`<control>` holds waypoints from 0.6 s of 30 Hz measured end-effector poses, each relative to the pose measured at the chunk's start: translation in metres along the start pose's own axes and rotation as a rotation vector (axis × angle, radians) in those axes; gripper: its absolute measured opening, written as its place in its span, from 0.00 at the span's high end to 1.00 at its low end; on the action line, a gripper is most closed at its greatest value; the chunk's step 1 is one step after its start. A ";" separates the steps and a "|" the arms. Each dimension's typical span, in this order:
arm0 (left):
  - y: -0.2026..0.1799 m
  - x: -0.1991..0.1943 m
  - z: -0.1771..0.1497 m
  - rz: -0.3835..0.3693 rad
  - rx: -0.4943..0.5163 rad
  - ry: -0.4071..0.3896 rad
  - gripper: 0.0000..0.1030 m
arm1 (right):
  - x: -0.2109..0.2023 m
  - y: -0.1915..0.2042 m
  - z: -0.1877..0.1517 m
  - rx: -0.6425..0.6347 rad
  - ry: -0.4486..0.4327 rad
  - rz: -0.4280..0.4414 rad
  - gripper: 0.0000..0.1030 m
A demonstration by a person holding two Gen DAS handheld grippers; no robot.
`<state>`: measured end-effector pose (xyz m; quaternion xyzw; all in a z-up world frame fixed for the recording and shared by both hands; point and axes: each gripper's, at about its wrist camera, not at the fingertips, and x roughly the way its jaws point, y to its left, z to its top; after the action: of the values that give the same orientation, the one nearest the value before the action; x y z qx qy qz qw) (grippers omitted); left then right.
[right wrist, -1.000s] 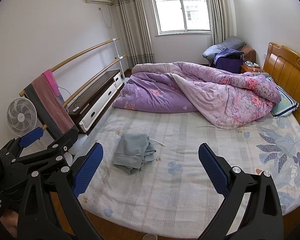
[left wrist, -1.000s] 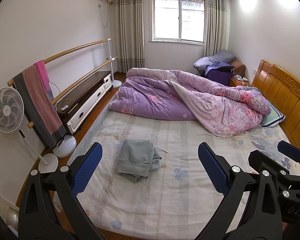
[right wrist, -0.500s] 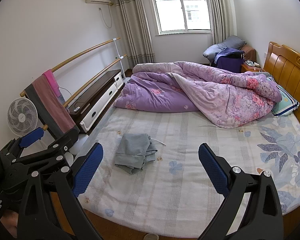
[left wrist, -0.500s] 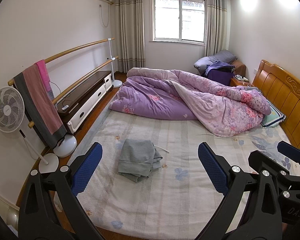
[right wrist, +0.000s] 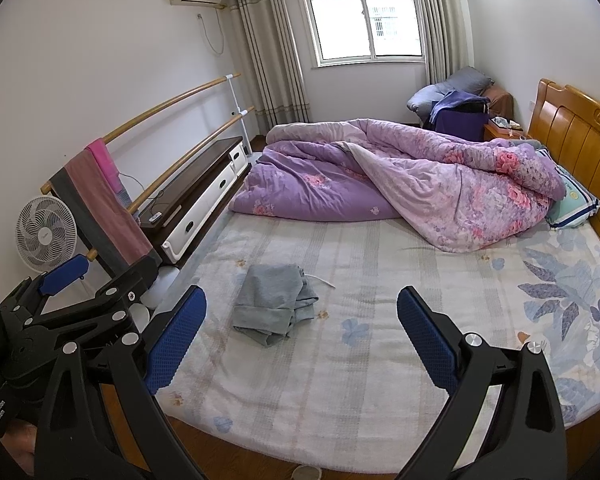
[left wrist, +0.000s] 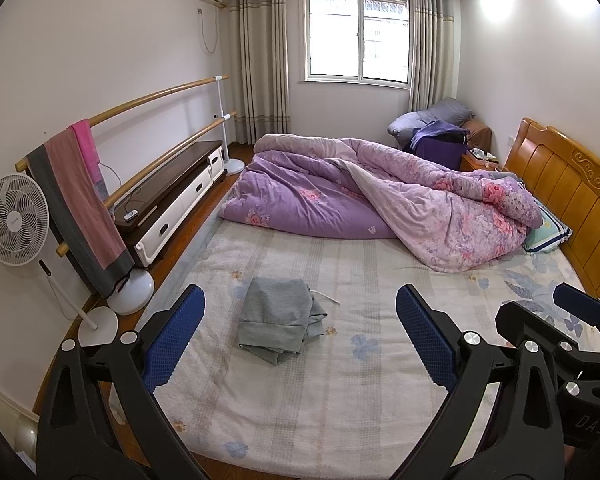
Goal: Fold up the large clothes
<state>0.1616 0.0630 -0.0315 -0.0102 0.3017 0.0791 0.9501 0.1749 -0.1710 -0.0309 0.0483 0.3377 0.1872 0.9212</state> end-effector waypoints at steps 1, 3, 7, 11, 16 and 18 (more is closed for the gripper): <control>0.000 -0.001 0.001 0.000 0.000 -0.002 0.06 | 0.000 0.000 0.000 0.001 0.000 0.000 0.10; 0.000 0.000 0.000 0.000 0.000 -0.001 0.06 | 0.000 0.001 -0.001 0.003 0.003 0.001 0.10; 0.000 0.000 -0.001 0.001 0.001 0.001 0.06 | 0.000 0.000 0.000 0.001 0.003 0.001 0.10; 0.001 0.000 0.000 0.001 0.001 0.002 0.06 | 0.003 0.001 0.001 0.004 0.008 -0.001 0.10; 0.002 0.004 -0.012 0.003 0.002 0.015 0.06 | 0.009 0.005 -0.003 0.011 0.021 0.001 0.10; 0.004 0.007 -0.016 0.003 -0.001 0.022 0.06 | 0.014 0.006 -0.003 0.013 0.029 0.001 0.10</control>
<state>0.1573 0.0664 -0.0489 -0.0108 0.3121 0.0806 0.9465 0.1811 -0.1607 -0.0399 0.0517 0.3520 0.1863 0.9158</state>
